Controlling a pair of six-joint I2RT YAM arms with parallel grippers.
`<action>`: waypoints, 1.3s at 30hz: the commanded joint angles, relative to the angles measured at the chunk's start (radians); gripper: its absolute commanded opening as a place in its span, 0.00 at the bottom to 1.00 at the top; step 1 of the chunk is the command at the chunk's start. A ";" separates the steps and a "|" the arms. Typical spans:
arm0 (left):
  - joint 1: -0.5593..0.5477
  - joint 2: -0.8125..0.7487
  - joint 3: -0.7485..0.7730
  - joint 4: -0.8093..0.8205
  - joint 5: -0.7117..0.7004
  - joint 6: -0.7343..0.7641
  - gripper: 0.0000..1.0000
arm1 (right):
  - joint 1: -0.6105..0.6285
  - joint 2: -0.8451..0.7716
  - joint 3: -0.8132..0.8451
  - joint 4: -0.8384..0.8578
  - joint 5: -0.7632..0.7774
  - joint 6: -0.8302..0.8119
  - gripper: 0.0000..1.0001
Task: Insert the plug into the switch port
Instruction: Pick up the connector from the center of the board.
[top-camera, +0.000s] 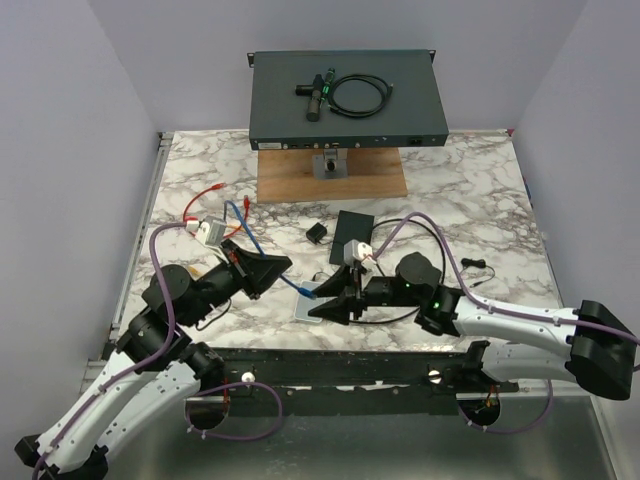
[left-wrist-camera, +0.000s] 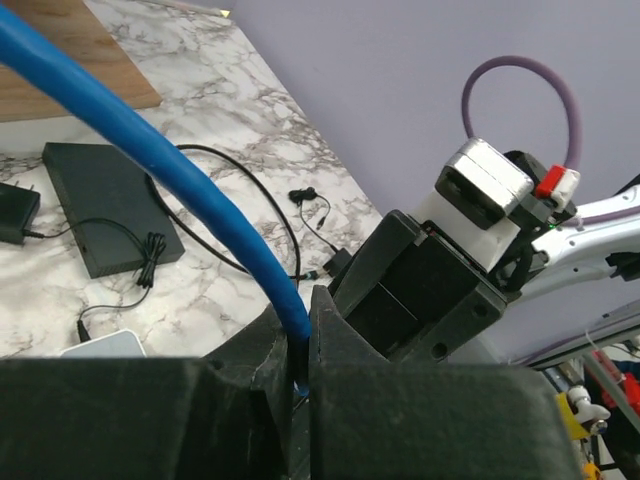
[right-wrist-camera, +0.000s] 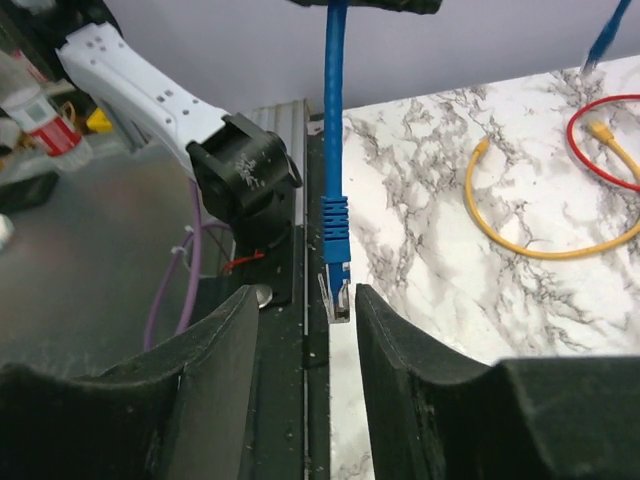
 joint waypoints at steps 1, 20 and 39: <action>0.002 0.048 0.115 -0.118 -0.002 0.099 0.00 | 0.006 -0.013 0.142 -0.311 -0.061 -0.183 0.51; 0.002 0.263 0.401 -0.496 0.172 0.327 0.00 | 0.057 -0.118 0.459 -0.946 0.003 -0.738 0.64; 0.001 0.358 0.473 -0.685 0.247 0.444 0.00 | 0.632 0.253 0.752 -1.215 0.761 -1.267 0.66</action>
